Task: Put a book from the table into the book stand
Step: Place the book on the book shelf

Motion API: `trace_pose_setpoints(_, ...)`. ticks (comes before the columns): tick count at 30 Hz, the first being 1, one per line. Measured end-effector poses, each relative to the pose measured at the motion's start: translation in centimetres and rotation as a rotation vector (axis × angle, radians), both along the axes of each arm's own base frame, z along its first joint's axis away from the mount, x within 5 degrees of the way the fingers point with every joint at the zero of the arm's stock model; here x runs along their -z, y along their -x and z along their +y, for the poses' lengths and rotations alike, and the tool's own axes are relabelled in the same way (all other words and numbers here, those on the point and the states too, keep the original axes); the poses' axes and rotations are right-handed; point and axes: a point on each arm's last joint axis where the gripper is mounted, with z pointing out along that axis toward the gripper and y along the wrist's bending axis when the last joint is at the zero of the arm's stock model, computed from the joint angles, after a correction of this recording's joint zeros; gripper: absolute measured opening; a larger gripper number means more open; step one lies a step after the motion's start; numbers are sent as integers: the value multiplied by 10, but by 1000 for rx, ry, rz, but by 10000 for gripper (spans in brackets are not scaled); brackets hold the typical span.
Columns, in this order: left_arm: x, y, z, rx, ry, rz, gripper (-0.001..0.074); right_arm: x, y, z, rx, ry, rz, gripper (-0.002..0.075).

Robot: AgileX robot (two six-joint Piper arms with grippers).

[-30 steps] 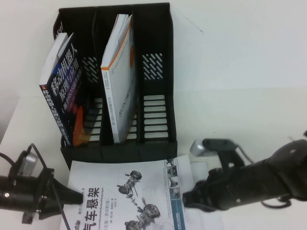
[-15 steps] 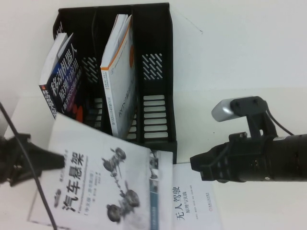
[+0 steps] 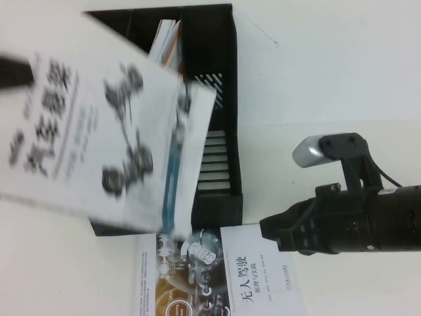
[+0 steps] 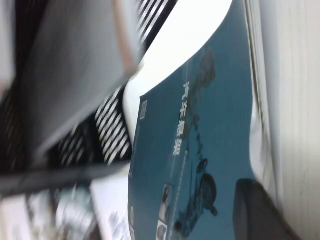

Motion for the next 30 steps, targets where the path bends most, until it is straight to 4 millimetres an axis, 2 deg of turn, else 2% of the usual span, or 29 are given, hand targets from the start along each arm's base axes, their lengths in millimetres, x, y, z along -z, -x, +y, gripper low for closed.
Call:
trace_pose_setpoints(4,-37,-1,0,-15,10,-85,130,0,4,2,-38,-7,28,5)
trace_pose_setpoints(8,-66,-14,4,-26,22,-137,130,-2,10,2,-75,-23,61,5)
trace_pose_setpoints(15,-96,-50,9,-37,43,-188,130,-20,23,-4,-75,-64,67,5)
trace_pose_setpoints(17,-98,-59,1,-28,36,-195,130,-27,28,-7,-73,-67,54,5)
trace_pose_setpoints(21,-95,-78,-30,3,-24,-201,130,-41,37,-15,-60,-69,27,5)
trace_pose_setpoints(25,-80,-96,-54,-17,-99,-140,129,-52,47,-24,-56,-49,-2,5)
trace_pose_setpoints(30,-57,-117,-74,-83,-219,-60,129,-55,53,-32,-46,1,-13,5)
